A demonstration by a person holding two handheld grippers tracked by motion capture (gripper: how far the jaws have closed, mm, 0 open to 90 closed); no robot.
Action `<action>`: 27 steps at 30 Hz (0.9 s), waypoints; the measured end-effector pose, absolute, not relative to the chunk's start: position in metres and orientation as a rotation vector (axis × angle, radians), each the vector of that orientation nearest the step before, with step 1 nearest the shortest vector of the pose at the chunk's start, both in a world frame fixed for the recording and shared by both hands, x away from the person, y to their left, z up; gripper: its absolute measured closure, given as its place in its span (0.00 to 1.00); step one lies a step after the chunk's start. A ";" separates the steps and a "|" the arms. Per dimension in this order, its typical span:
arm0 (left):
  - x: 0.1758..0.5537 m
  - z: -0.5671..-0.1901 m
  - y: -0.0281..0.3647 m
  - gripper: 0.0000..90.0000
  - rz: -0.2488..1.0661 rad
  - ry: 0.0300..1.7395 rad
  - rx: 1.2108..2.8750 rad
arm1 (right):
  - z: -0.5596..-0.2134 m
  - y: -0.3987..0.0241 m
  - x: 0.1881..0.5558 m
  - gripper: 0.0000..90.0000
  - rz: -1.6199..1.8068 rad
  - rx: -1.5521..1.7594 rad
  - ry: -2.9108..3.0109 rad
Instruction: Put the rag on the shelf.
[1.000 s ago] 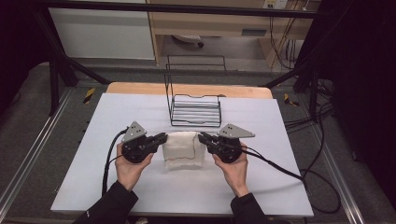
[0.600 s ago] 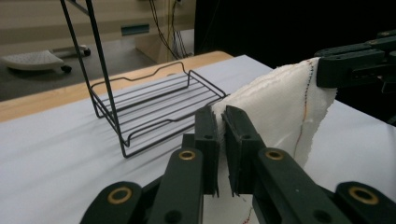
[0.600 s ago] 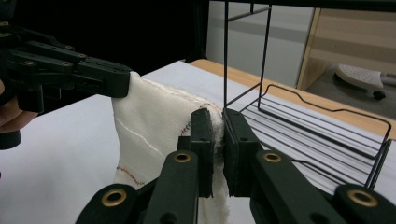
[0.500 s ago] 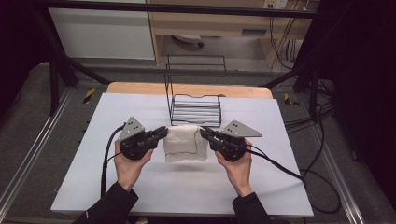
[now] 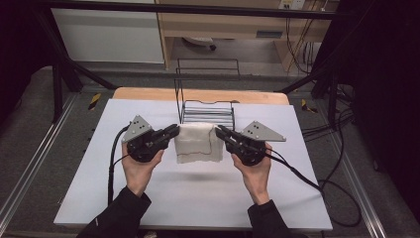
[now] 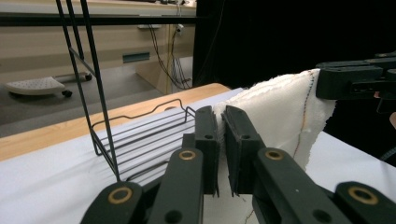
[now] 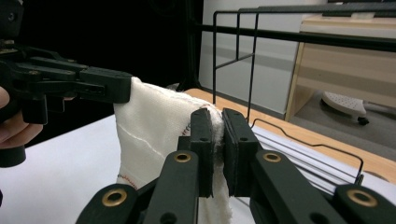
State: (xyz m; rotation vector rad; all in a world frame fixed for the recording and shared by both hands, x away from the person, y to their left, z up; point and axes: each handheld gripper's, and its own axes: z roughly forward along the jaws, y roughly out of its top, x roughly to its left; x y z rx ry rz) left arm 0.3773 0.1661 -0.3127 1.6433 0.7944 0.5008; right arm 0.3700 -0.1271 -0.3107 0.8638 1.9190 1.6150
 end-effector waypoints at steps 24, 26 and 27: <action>0.398 -0.279 0.156 0.93 0.546 0.762 1.583 | -0.277 -0.134 0.387 0.93 1.638 0.848 1.812; 0.400 -0.277 0.155 0.93 0.547 0.763 1.579 | -0.274 -0.134 0.388 0.93 1.637 0.846 1.806; 0.401 -0.275 0.155 0.93 0.548 0.764 1.578 | -0.273 -0.134 0.389 0.93 1.638 0.845 1.805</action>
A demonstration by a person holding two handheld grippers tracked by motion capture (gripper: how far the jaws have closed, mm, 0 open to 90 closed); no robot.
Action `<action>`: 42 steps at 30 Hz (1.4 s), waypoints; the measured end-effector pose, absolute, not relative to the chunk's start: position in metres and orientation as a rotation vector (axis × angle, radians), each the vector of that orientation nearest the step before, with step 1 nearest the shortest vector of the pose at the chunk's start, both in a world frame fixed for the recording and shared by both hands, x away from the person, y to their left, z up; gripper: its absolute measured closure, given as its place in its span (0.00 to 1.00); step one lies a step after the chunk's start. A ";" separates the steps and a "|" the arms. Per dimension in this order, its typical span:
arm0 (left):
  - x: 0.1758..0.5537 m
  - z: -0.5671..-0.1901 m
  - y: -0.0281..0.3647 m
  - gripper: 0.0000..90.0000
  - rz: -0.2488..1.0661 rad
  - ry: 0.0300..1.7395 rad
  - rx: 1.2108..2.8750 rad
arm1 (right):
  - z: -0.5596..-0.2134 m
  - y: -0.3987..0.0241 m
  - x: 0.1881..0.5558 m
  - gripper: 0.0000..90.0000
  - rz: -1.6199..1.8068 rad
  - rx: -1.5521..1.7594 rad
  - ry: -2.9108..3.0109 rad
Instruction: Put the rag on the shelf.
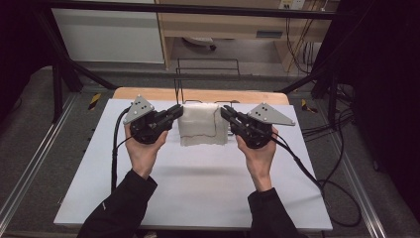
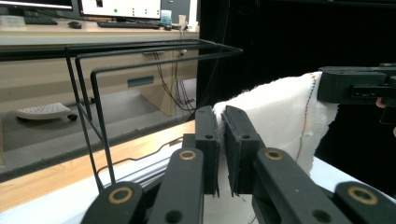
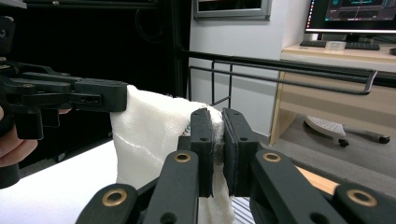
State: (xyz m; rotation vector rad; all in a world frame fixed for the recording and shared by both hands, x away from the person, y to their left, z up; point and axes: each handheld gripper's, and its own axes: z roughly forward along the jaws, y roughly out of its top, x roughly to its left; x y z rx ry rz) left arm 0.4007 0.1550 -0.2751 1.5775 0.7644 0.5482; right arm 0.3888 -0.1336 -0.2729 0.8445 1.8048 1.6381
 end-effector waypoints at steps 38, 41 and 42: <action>0.432 -0.211 0.148 0.94 0.618 0.727 1.509 | -0.212 -0.135 0.420 0.93 1.641 0.796 1.698; 0.435 -0.206 0.148 0.94 0.633 0.721 1.497 | -0.207 -0.135 0.422 0.93 1.644 0.795 1.684; 0.436 -0.205 0.147 0.94 0.630 0.718 1.502 | -0.205 -0.135 0.422 0.93 1.646 0.795 1.680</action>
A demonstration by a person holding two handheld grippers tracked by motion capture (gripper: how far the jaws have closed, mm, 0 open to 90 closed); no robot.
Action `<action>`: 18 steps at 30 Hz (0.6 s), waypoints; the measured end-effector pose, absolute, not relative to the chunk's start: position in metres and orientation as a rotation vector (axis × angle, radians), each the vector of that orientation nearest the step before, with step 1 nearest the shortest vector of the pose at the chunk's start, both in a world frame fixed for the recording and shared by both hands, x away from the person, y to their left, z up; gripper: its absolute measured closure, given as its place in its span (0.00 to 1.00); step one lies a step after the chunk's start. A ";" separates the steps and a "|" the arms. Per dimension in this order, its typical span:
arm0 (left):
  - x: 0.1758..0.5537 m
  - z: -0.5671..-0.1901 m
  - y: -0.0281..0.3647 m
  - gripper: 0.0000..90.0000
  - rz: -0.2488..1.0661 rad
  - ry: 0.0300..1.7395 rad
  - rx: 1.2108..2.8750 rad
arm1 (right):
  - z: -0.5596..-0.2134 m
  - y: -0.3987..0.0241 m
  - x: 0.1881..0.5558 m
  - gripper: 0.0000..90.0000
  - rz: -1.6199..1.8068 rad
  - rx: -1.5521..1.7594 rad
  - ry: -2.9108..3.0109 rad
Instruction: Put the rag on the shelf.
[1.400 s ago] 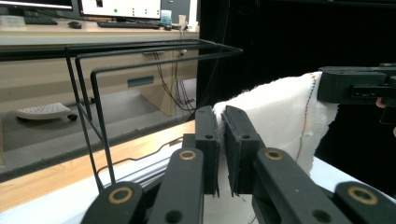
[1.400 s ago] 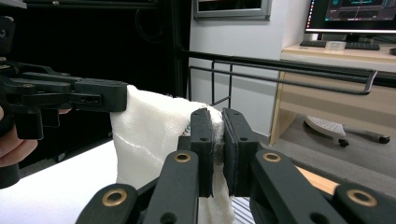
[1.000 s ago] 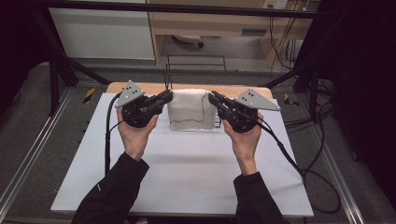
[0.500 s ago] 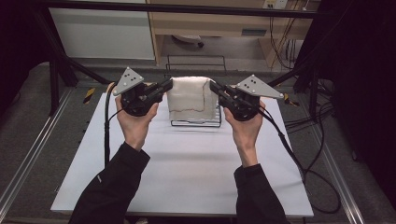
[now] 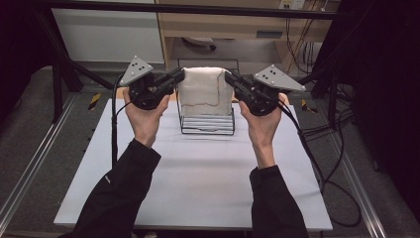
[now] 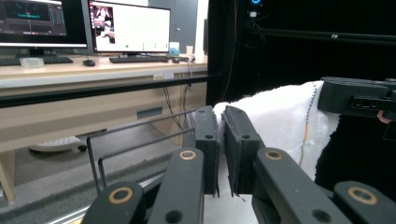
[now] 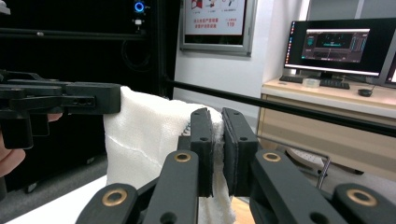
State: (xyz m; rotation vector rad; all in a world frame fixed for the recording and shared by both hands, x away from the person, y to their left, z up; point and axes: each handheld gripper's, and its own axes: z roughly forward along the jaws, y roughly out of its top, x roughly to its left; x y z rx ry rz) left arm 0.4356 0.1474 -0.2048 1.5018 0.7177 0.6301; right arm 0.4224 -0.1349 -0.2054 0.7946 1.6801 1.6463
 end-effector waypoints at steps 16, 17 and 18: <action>0.451 -0.181 0.145 0.94 0.665 0.707 1.454 | -0.184 -0.133 0.438 0.93 1.659 0.773 1.628; 0.452 -0.180 0.146 0.94 0.665 0.706 1.452 | -0.182 -0.133 0.439 0.93 1.656 0.768 1.626; 0.453 -0.179 0.146 0.94 0.664 0.708 1.449 | -0.181 -0.132 0.440 0.93 1.657 0.769 1.623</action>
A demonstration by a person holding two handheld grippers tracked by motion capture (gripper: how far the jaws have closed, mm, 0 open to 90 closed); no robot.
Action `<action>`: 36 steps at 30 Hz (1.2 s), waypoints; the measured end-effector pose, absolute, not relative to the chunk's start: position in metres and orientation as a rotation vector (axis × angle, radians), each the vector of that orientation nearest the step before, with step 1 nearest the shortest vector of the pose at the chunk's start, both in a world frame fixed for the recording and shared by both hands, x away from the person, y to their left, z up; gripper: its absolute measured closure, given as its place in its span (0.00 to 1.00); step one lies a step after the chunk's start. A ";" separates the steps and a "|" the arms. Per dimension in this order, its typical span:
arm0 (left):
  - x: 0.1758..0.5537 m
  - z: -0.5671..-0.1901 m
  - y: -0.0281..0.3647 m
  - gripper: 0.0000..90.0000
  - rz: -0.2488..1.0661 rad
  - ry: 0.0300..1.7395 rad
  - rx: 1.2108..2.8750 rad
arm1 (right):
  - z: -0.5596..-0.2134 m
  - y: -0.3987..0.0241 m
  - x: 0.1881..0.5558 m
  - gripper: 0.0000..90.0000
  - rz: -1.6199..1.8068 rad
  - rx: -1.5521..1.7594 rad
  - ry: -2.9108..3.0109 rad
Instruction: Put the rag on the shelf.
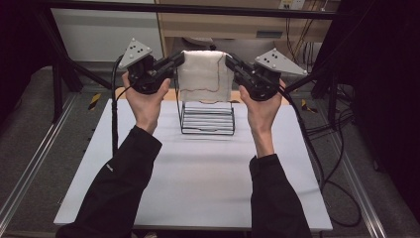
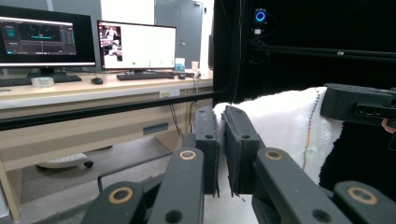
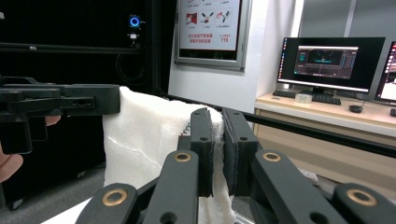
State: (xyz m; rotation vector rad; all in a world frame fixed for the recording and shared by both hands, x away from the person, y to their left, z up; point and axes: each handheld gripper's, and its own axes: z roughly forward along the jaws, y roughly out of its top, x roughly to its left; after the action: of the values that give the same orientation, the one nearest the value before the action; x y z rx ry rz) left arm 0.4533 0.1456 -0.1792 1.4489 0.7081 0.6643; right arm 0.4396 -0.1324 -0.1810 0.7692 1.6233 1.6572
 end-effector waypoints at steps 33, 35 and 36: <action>0.502 -0.150 0.141 0.94 0.733 0.739 1.457 | -0.153 -0.126 0.486 0.93 1.630 0.781 1.604; 0.506 -0.151 0.141 0.94 0.717 0.746 1.450 | -0.152 -0.126 0.489 0.93 1.627 0.782 1.607; 0.508 -0.151 0.141 0.94 0.716 0.748 1.454 | -0.152 -0.126 0.491 0.93 1.630 0.789 1.606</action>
State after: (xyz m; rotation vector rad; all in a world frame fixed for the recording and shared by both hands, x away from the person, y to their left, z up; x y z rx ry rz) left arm 0.5079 0.1410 -0.1510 1.4539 0.7484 0.7164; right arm 0.4911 -0.1262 -0.1524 0.7894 1.6064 1.6304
